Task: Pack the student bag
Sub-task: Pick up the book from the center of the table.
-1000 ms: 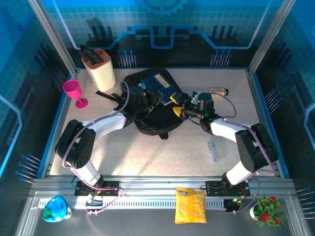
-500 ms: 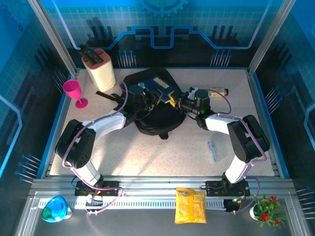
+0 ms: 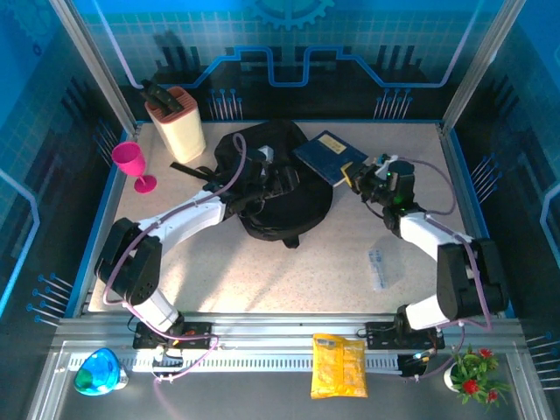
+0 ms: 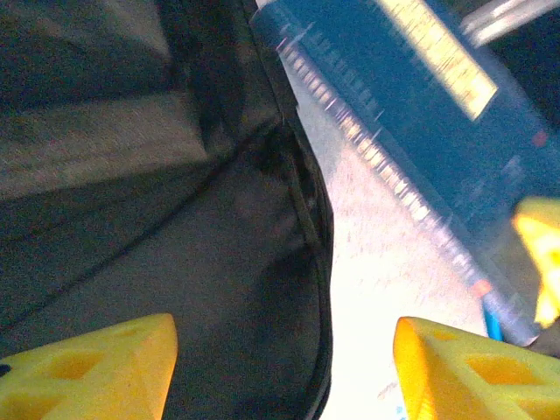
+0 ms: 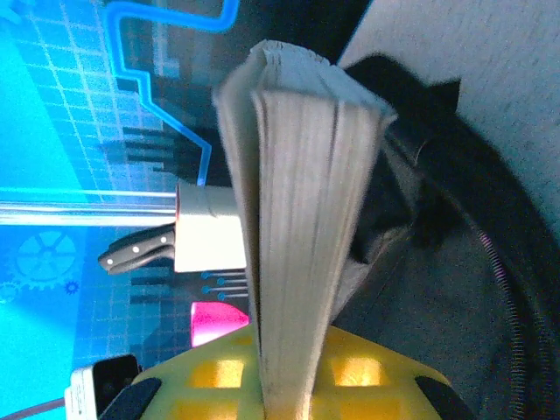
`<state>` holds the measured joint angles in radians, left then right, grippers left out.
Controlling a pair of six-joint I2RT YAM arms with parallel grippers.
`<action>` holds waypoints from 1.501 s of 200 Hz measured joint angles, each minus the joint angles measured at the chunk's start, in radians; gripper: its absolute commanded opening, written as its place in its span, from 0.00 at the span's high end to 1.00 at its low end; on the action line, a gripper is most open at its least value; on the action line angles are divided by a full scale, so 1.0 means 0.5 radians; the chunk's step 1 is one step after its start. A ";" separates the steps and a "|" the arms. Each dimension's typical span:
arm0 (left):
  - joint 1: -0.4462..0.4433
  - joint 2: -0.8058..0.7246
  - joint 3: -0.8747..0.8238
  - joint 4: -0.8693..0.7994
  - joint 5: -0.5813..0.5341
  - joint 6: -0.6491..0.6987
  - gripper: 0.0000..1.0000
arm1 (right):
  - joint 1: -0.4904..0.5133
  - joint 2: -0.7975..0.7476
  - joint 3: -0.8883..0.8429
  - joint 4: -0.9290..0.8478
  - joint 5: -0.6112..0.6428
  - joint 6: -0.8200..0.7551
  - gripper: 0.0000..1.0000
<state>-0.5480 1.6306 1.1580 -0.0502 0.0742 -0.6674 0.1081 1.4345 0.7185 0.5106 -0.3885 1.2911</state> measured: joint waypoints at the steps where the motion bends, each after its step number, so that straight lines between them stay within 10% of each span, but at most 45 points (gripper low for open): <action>1: -0.005 0.000 0.004 -0.010 0.000 0.015 0.33 | -0.008 -0.011 -0.002 -0.011 0.000 -0.011 0.93; 82: -0.192 0.364 0.343 -0.359 0.249 0.556 0.47 | -0.353 -0.415 -0.104 -0.631 0.051 -0.451 0.93; 193: -0.219 0.705 0.563 -0.519 0.481 0.508 0.64 | -0.390 -0.459 -0.134 -0.778 0.060 -0.529 0.93; 300: -0.219 0.719 0.588 -0.529 0.481 0.510 1.00 | -0.455 -0.501 -0.156 -0.835 0.056 -0.545 0.92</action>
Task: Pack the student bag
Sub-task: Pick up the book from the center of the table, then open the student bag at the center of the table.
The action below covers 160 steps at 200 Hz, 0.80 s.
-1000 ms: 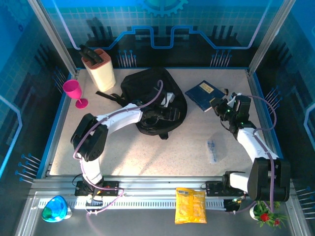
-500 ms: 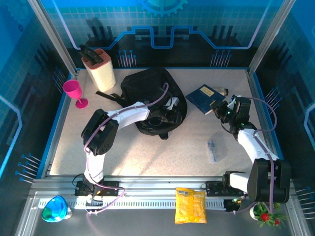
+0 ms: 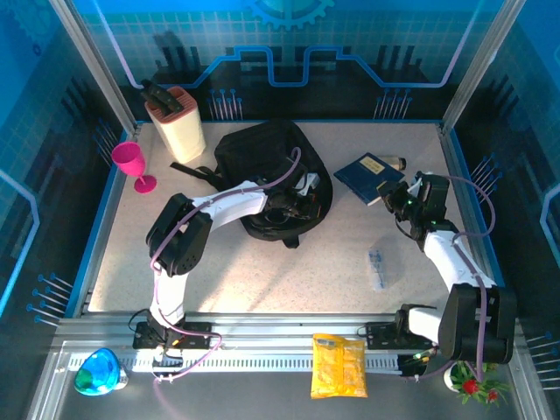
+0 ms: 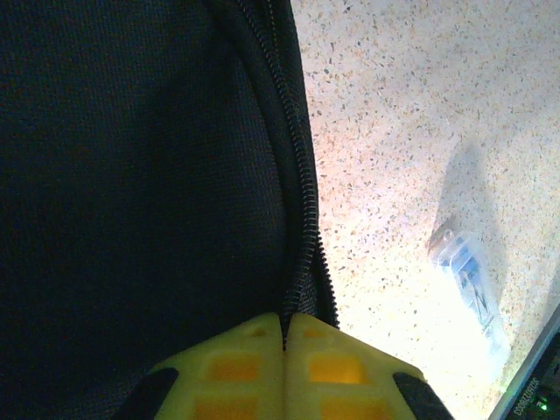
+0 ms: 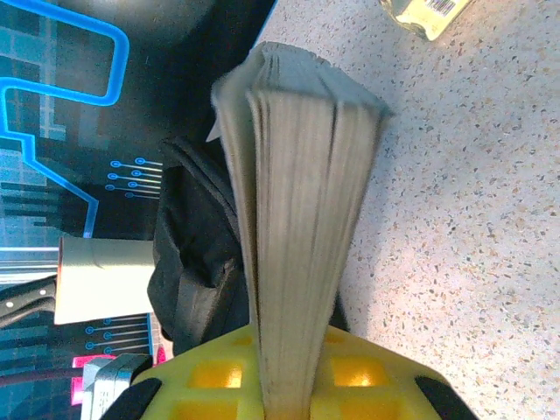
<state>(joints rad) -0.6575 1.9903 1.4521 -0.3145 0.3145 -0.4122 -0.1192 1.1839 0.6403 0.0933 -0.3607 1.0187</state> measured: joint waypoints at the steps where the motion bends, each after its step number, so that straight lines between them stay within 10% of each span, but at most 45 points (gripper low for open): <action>1: 0.001 -0.002 0.000 0.000 -0.001 0.000 1.00 | -0.001 -0.005 0.000 -0.003 0.000 -0.002 0.92; 86: 0.157 -0.444 -0.048 0.163 -0.114 -0.008 1.00 | 0.027 -0.384 0.002 -0.467 0.061 -0.141 0.91; 160: 0.158 -0.467 -0.047 0.349 -0.149 -0.008 1.00 | 0.684 -0.323 0.002 -0.481 0.203 0.048 0.91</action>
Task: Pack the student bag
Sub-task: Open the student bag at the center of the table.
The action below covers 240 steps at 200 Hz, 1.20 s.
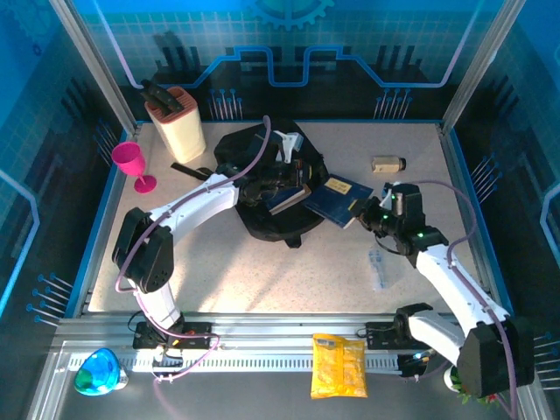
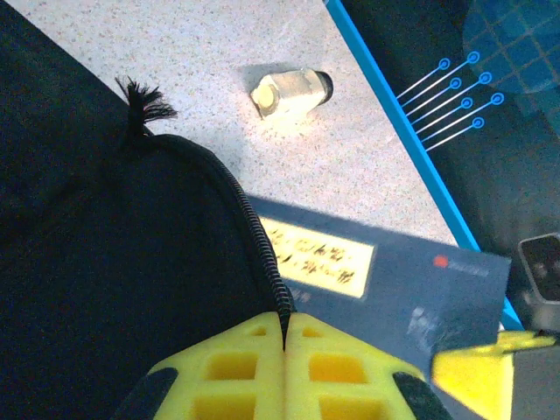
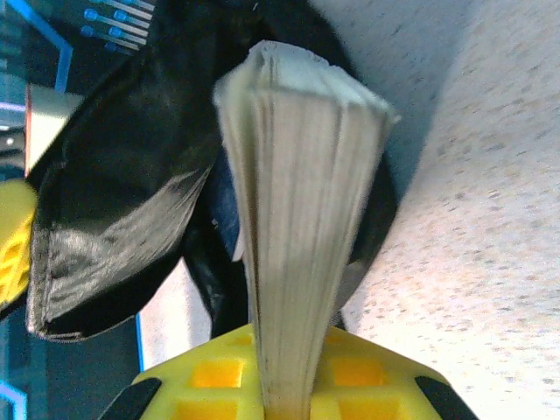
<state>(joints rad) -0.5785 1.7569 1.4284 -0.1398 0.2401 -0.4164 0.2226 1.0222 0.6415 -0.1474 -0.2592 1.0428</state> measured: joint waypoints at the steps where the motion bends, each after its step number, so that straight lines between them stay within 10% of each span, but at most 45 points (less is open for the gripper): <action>1: 0.000 0.000 0.000 0.001 0.000 0.000 1.00 | 0.005 0.003 0.000 0.004 0.002 0.005 0.91; 240: -0.001 0.000 0.006 0.036 0.035 -0.069 1.00 | 0.610 1.485 0.595 1.012 0.465 0.617 0.87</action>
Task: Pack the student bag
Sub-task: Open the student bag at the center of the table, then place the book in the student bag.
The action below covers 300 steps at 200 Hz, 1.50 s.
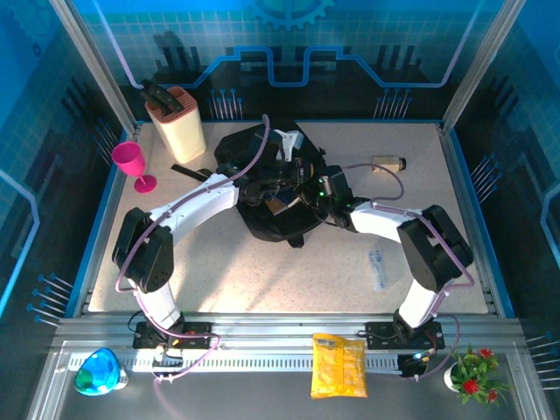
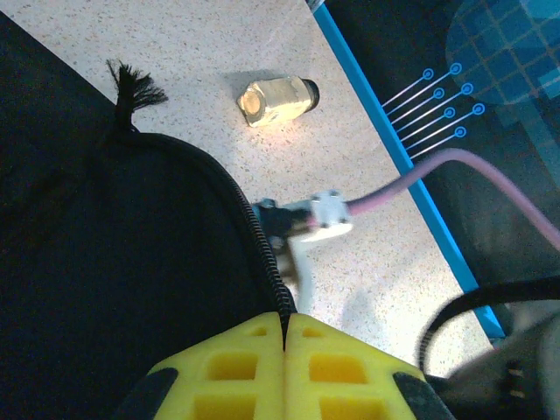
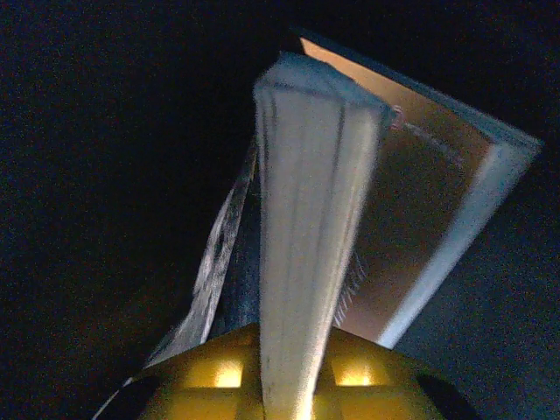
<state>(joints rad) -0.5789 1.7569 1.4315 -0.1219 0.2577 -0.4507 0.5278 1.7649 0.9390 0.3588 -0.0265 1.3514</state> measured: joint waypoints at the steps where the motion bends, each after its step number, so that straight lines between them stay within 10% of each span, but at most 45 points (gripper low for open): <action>1: 0.000 0.000 0.000 0.000 0.000 -0.001 1.00 | 0.000 0.005 -0.002 0.011 0.000 0.002 0.87; 63: 0.000 0.000 0.005 0.008 -0.038 -0.050 1.00 | 0.008 0.179 0.012 0.317 -0.076 0.042 0.84; 160: 0.028 -0.001 0.004 0.069 -0.127 -0.192 0.96 | -0.054 -0.047 -0.127 0.066 -0.211 -0.032 0.38; 229: 0.034 -0.041 -0.111 0.088 -0.121 -0.247 0.36 | -0.401 -1.065 -0.501 -0.429 -0.132 -0.414 0.19; 300: 0.297 -0.438 -0.700 -0.014 -0.331 -0.331 0.36 | -0.488 -1.240 -0.393 -0.865 -0.027 -0.813 0.15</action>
<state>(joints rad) -0.4305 1.5379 1.0817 -0.1287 0.0921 -0.6163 0.2840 1.1450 0.7425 -0.0738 -0.0399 0.9447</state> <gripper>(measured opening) 0.670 0.845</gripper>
